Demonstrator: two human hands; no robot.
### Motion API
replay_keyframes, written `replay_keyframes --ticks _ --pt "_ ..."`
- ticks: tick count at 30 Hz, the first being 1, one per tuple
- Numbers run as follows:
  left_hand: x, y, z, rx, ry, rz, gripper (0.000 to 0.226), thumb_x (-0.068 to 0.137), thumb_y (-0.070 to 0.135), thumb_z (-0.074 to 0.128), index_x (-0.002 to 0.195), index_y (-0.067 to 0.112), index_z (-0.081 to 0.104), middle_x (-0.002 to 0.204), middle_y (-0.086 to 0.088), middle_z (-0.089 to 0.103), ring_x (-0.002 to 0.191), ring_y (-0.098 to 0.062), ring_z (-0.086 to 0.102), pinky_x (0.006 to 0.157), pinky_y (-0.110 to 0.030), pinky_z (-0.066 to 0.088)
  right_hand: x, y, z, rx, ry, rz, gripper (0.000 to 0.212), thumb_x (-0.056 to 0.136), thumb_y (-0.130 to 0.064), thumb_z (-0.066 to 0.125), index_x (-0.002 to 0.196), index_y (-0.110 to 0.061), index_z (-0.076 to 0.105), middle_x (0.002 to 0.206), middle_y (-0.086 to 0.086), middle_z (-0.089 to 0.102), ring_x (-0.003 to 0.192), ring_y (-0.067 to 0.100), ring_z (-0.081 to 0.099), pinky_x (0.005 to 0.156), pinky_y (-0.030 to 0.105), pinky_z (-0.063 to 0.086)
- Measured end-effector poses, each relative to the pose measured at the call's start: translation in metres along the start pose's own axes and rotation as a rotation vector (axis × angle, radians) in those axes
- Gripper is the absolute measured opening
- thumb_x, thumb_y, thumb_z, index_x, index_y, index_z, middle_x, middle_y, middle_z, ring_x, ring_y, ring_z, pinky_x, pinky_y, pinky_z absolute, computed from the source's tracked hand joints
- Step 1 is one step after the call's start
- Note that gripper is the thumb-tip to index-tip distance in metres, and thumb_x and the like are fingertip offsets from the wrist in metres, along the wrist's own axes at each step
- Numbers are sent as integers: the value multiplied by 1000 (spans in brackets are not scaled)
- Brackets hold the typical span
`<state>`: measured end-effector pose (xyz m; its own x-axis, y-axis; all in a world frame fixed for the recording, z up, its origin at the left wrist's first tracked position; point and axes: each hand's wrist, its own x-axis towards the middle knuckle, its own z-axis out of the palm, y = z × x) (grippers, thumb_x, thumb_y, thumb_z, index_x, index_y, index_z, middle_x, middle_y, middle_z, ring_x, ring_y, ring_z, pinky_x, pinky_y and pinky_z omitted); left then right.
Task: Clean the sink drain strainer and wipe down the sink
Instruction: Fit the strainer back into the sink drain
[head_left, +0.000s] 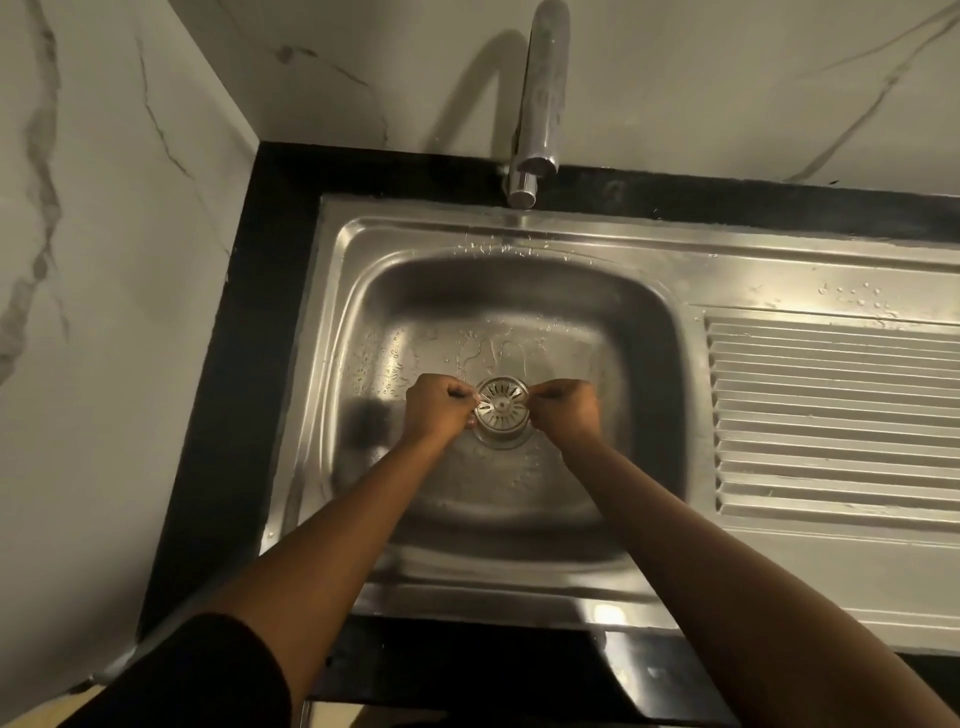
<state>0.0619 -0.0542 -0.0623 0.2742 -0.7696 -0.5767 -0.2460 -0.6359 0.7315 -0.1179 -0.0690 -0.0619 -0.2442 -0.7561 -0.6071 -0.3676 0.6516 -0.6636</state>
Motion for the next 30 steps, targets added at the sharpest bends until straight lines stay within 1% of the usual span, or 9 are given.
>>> replay_keyframes --ticks 3,7,9,11,14,19,22,26,30 --pt "9 -7 7 76 -18 6 13 87 2 81 80 13 79 84 -10 80 71 -25 80 71 -44 68 10 11 3 -40 -6 27 15 83 -5 82 94 -14 82 84 1 77 81 19 75 76 29 62" --pt "17 -15 15 169 10 28 8 85 5 83 80 10 81 84 -9 80 74 -24 79 74 -44 67 20 15 6 -83 -31 77 18 82 -5 83 86 -22 81 87 3 78 83 21 76 79 34 65" --pt "20 -17 18 225 16 37 3 86 6 81 84 8 82 85 -10 81 77 -25 79 77 -44 66 24 15 7 -125 -32 87 19 82 -6 83 85 -24 80 85 -2 76 77 14 73 66 21 63" --pt "21 -16 21 283 11 44 5 86 6 80 84 10 82 84 -9 81 76 -25 78 77 -42 66 26 15 8 -177 -25 90 19 82 -6 81 87 -24 80 80 -7 72 70 3 66 45 5 47" --pt "23 -15 24 364 13 60 11 83 3 78 80 13 82 81 -7 80 74 -21 77 75 -40 66 29 18 10 -208 -23 93 22 81 -2 79 89 -22 80 79 -4 70 66 1 63 36 2 37" --pt "23 -15 28 433 29 102 12 84 4 74 82 12 82 83 -8 81 75 -22 75 73 -36 64 32 23 13 -243 -4 64 25 84 -1 76 99 -19 82 89 1 75 63 -4 55 36 -1 32" --pt "22 -13 31 451 50 112 14 86 5 71 81 13 81 85 -6 80 78 -21 75 71 -36 63 32 22 14 -266 7 53 27 86 -1 72 103 -20 82 100 1 79 67 1 57 43 -3 31" --pt "20 -10 35 474 48 117 14 87 4 68 82 11 80 88 -7 79 80 -24 74 72 -39 63 33 18 13 -277 20 31 28 89 -1 69 106 -19 82 106 3 79 74 8 60 40 -2 30" --pt "20 -5 34 459 52 88 17 88 2 66 84 9 80 91 -10 80 84 -27 74 76 -40 63 31 15 13 -285 23 18 27 93 -1 65 106 -17 82 108 6 79 80 13 62 52 6 34"
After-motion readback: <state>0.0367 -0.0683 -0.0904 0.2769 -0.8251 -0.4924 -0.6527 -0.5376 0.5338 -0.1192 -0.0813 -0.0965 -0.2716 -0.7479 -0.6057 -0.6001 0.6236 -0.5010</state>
